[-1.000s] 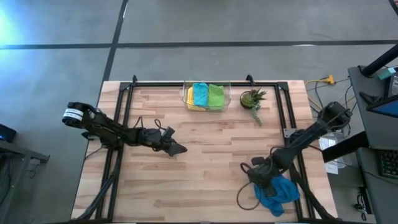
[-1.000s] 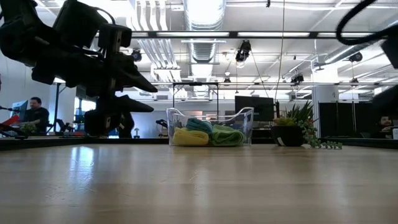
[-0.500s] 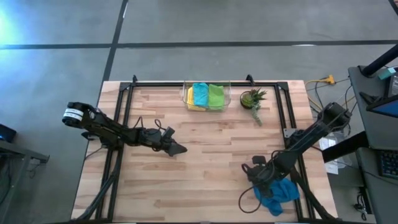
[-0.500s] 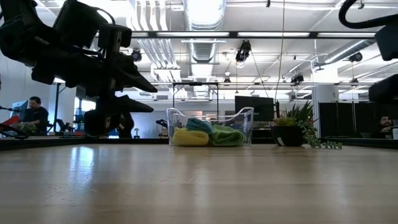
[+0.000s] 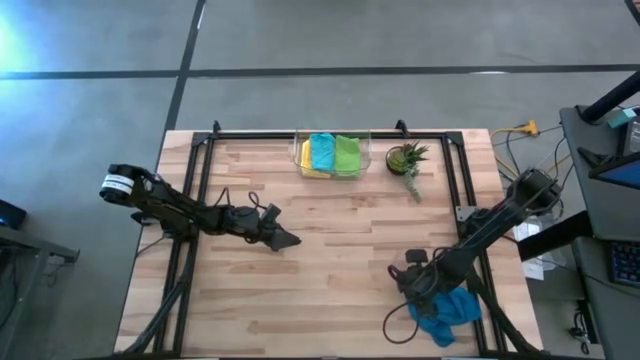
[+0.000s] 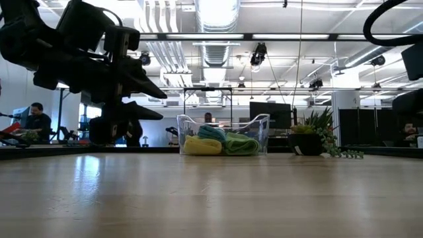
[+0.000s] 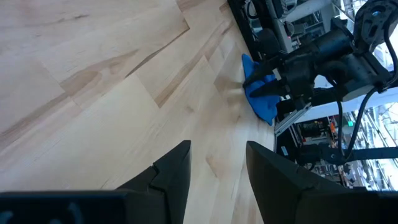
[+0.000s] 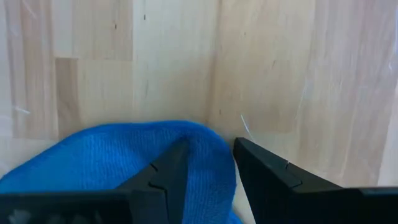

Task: Fold microfiber towels
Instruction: Fold the dark blue microfiber towel

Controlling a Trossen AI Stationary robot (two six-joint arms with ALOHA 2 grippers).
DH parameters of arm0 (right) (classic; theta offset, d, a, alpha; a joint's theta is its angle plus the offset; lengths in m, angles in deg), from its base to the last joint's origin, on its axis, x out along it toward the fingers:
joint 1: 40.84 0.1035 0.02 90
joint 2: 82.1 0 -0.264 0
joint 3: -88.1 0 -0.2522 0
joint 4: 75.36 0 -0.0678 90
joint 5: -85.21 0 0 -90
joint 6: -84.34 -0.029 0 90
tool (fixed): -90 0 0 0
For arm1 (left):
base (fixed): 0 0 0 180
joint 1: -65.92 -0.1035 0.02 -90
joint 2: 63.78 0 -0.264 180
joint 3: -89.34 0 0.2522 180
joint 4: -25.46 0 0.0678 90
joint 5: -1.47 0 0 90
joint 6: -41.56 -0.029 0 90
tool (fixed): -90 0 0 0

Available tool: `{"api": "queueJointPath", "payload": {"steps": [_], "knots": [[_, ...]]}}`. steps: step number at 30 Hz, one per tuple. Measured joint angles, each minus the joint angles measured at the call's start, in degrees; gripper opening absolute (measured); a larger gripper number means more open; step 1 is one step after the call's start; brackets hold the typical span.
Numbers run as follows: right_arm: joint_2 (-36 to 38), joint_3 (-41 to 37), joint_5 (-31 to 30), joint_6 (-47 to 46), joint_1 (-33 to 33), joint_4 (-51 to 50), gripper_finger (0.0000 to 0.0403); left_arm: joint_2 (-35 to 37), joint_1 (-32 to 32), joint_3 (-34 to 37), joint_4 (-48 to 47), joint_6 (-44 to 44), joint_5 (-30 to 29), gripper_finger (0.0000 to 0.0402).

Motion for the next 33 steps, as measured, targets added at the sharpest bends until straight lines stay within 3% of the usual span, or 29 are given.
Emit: {"api": "queueJointPath", "payload": {"steps": [4,11,18,24,29,33], "knots": [[-0.78,0.56,0.04,2.09,-0.04,-0.68,0.0121,0.0,0.0,0.02,-0.02,0.0,0.0,0.0138],[1.11,1.26,0.54,5.2,-0.25,-2.1,0.0018,0.0,0.0,0.02,-0.07,-0.02,-0.12,0.0138],[4.78,4.02,1.26,4.93,-1.86,-7.01,0.001,0.0,-0.04,0.02,-0.08,-0.02,-0.68,0.0138],[9.69,10.08,-7.5,4.95,-5.83,-13.18,0.0009,-0.02,0.0,0.03,1.77,-0.63,-1.55,0.0138],[12.3,15.53,-15.73,4.95,-11.28,-15.1,0.0009,-0.02,0.07,-0.51,11.11,-6.03,-1.58,0.0138],[12.63,19.38,-19.5,6.48,-16.58,-15.45,0.0009,-0.02,0.07,-4.02,13.36,-11.07,-1.57,0.0138]]}}
